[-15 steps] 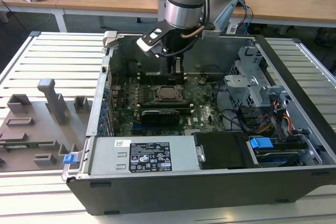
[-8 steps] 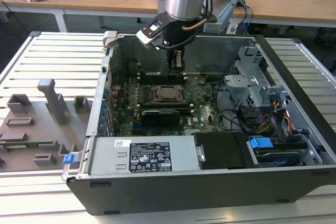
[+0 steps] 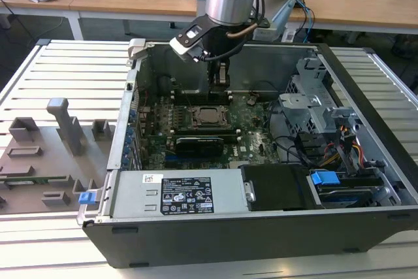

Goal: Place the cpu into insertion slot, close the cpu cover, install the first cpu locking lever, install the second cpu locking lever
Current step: 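Install the first cpu locking lever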

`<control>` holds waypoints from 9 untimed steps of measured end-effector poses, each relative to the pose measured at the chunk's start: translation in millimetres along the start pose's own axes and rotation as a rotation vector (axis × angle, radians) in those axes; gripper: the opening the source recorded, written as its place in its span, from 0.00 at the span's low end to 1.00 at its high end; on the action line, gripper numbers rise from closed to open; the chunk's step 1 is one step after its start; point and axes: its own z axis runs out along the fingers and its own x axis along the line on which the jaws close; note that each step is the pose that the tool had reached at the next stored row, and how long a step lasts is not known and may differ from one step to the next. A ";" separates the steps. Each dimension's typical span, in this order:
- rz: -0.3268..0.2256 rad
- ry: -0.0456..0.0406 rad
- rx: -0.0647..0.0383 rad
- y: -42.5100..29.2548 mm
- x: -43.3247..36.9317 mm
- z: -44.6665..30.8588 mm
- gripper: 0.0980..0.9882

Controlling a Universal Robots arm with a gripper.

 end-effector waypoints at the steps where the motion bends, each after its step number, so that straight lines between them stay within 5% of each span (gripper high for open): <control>1: 0.000 0.0000 0.000 0.0 0.0 -0.1 0.01; 6: -0.058 -0.0033 0.000 0.0 0.0 -0.1 0.01; 9: -0.142 -0.0079 -0.001 0.0 0.0 -0.1 0.01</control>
